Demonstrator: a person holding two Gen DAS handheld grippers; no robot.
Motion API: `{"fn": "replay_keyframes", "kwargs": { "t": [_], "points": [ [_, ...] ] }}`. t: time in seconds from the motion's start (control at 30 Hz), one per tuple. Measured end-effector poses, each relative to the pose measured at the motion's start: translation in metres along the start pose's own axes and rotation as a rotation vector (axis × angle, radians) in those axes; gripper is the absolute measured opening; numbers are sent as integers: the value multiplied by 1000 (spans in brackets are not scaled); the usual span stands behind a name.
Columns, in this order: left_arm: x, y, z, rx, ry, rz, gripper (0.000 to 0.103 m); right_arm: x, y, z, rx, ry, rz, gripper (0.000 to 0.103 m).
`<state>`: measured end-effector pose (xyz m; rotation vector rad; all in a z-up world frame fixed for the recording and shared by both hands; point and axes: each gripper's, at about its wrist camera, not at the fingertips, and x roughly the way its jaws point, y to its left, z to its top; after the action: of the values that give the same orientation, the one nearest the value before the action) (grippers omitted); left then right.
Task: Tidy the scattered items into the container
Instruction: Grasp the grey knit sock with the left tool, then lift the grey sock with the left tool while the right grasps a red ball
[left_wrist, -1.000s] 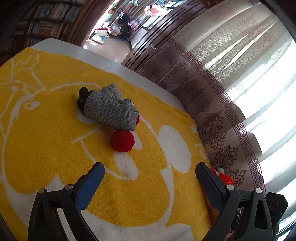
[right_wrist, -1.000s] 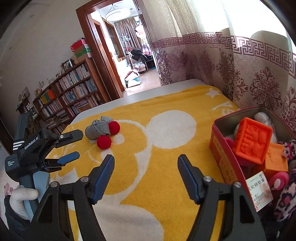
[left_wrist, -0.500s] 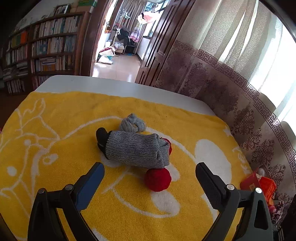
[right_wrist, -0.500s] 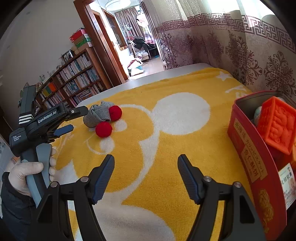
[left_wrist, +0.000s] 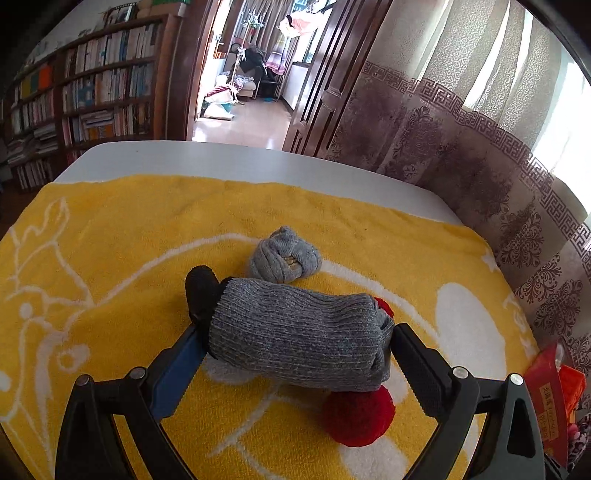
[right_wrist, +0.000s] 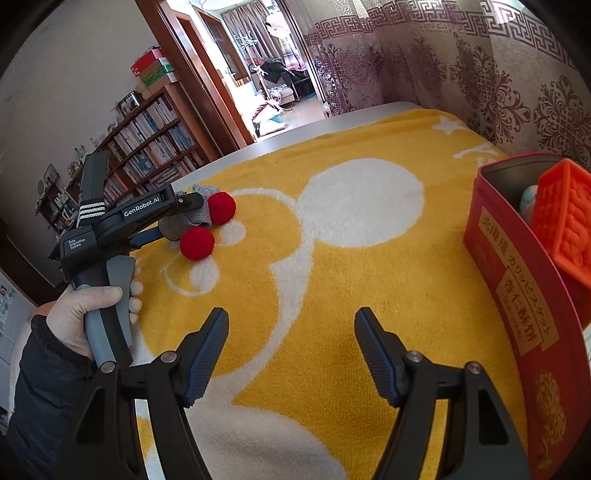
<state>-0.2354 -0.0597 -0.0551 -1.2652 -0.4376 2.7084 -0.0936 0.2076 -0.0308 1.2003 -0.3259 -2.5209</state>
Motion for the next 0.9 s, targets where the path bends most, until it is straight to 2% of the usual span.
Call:
{"fn": "replay_keyframes", "kwargs": {
  "t": [0.17,0.3,0.4,0.67,0.9],
  "points": [
    [2,7,-1,-34,-1,-46,100,2,-1,0,4,12,-1,74],
    [-2,10,-2,-35,-10,-77,89,2,-1,0,2,7,-6,74],
    [-7,11,-4,-34,-12,-89,86,2,-4,0,5,3,-9,74],
    [-43,23,-11,-61,-56,-86,84,2,-5,2,5,-4,-4,74],
    [-81,32,-30,-31,-87,-48,84,-1,-4,1,3,-17,-2,74]
  ]
}}
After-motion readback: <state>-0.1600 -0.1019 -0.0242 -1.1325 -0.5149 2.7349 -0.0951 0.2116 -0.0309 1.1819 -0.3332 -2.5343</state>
